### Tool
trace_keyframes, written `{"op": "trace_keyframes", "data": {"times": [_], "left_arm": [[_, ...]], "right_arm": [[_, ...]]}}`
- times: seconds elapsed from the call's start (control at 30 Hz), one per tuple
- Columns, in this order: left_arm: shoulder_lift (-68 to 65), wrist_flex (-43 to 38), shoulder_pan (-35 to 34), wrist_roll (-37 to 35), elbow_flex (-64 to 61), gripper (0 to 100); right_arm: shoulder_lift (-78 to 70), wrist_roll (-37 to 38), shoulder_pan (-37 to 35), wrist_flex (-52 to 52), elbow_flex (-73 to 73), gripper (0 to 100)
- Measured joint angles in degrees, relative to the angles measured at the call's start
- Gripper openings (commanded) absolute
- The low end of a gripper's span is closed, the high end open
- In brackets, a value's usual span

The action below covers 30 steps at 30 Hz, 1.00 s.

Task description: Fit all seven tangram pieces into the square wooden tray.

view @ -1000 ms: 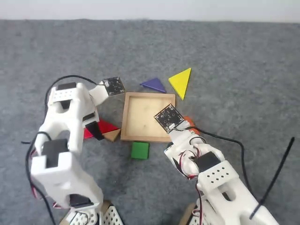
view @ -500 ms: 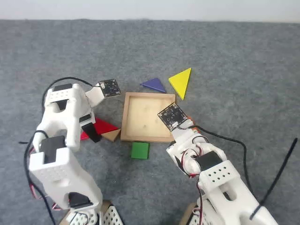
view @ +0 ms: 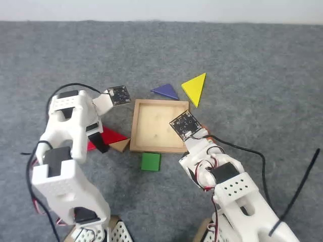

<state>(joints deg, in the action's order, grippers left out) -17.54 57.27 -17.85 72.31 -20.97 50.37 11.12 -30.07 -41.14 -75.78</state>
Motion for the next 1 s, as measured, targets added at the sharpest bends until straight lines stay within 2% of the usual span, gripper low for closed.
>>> {"op": "trace_keyframes", "data": {"times": [0.17, 0.33, 0.57, 1.0], "left_arm": [[3.60, -2.73, 3.25, 0.09, -3.78, 40], [4.31, -5.71, 3.60, 2.11, -4.84, 40], [3.87, -6.42, -0.09, 7.74, -4.84, 40], [3.08, -5.98, -0.09, 8.35, -4.31, 40]], "right_arm": [[0.00, 0.00, -0.09, 0.00, 0.00, 0.6], [0.00, 0.00, -0.09, 0.00, 0.00, 0.6], [0.00, 0.00, -0.09, 0.00, 0.00, 0.6], [0.00, 0.00, -0.09, 0.00, 0.00, 0.6]]}}
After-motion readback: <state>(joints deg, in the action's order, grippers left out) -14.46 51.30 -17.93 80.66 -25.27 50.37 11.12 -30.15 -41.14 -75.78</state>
